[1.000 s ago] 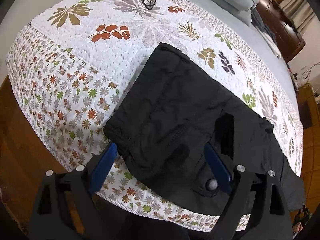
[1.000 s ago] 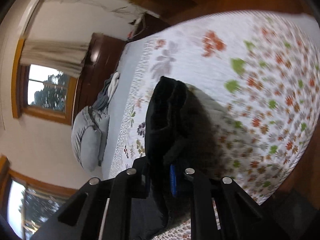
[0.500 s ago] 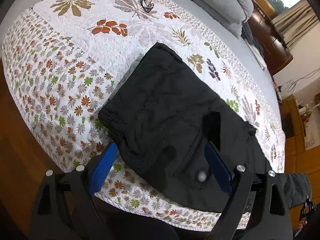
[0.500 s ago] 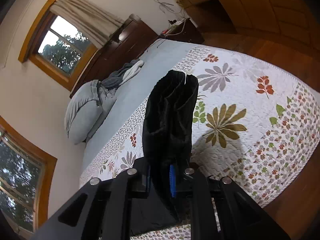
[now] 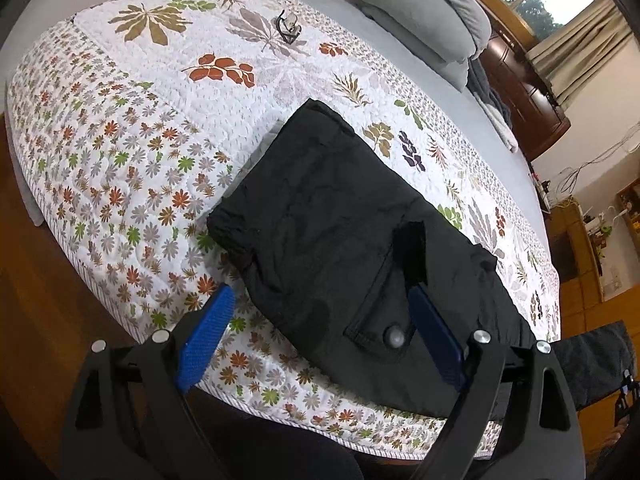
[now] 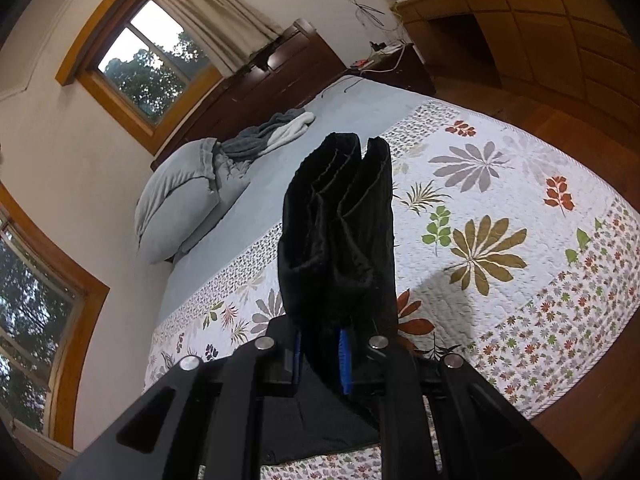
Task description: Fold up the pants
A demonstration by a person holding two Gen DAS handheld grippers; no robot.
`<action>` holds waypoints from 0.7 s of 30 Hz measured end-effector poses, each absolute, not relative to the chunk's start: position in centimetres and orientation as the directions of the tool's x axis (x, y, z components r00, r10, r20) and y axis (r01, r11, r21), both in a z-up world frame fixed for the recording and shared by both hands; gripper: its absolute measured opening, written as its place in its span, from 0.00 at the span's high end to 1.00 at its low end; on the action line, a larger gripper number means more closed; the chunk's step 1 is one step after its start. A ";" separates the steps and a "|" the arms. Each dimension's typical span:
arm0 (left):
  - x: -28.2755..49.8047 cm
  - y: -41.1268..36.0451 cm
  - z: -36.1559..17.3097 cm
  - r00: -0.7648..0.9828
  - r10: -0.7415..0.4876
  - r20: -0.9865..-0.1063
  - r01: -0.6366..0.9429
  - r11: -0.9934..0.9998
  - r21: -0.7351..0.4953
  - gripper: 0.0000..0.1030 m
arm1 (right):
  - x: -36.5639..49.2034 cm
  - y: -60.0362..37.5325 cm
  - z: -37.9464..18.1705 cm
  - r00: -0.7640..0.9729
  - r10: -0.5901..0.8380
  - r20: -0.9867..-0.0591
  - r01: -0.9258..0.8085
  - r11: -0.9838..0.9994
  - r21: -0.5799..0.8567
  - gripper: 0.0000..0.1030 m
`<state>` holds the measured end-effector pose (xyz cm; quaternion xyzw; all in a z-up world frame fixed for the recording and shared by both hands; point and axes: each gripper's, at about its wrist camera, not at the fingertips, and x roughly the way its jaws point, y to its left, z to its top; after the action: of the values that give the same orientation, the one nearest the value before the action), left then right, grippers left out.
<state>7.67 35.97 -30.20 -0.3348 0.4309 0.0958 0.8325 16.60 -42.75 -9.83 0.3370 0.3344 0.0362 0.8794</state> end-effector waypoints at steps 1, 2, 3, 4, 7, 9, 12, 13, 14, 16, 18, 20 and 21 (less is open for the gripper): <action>7.5 35.9 -30.2 0.616 -0.127 -0.777 -0.449 0.754 -0.479 0.14 | 16.6 -42.3 -9.6 0.772 0.291 -0.565 0.157 0.774 0.613 0.86; 7.3 35.8 -30.2 0.622 -0.126 -0.773 -0.450 0.750 -0.484 0.14 | 16.7 -42.1 -9.5 0.772 0.288 -0.567 0.156 0.779 0.607 0.86; 7.3 35.7 -30.3 0.625 -0.127 -0.770 -0.450 0.747 -0.489 0.14 | 16.8 -41.6 -9.3 0.771 0.286 -0.568 0.151 0.785 0.601 0.86; 7.2 35.6 -30.3 0.629 -0.128 -0.767 -0.451 0.743 -0.495 0.14 | 16.8 -41.3 -9.2 0.771 0.290 -0.567 0.147 0.785 0.601 0.86; 6.8 34.9 -30.4 0.640 -0.131 -0.757 -0.447 0.738 -0.506 0.14 | 17.0 -40.5 -8.7 0.771 0.290 -0.567 0.136 0.794 0.592 0.86; 6.6 34.2 -30.4 0.651 -0.123 -0.749 -0.441 0.742 -0.505 0.14 | 17.1 -39.9 -8.5 0.769 0.296 -0.567 0.127 0.798 0.589 0.86; 6.3 33.4 -30.5 0.675 -0.105 -0.730 -0.438 0.739 -0.512 0.14 | 17.3 -39.3 -8.3 0.767 0.296 -0.570 0.117 0.808 0.577 0.86; 6.2 33.2 -30.5 0.683 -0.099 -0.723 -0.438 0.738 -0.514 0.14 | 17.3 -39.1 -8.2 0.767 0.293 -0.572 0.115 0.814 0.570 0.86; 6.1 32.9 -30.5 0.693 -0.089 -0.716 -0.437 0.738 -0.514 0.14 | 17.3 -38.9 -8.2 0.766 0.292 -0.573 0.110 0.818 0.564 0.86; 5.9 32.1 -30.3 0.723 -0.060 -0.688 -0.418 0.755 -0.505 0.14 | 17.3 -38.4 -8.1 0.762 0.291 -0.578 0.101 0.829 0.550 0.86; 5.7 31.3 -30.0 0.750 -0.029 -0.660 -0.398 0.778 -0.486 0.14 | 17.3 -37.7 -7.9 0.760 0.288 -0.582 0.091 0.840 0.534 0.86; 5.7 30.5 -29.8 0.763 -0.017 -0.646 -0.385 0.791 -0.475 0.14 | 17.4 -36.9 -7.7 0.758 0.287 -0.586 0.079 0.851 0.519 0.86; 5.7 30.3 -29.7 0.767 -0.015 -0.641 -0.382 0.792 -0.477 0.14 | 17.4 -36.5 -7.7 0.757 0.286 -0.588 0.070 0.859 0.507 0.86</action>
<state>5.69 30.33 -29.70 -0.3059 0.3250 0.1032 0.8889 17.37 -36.48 -7.68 0.2587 0.3437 0.0599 0.9008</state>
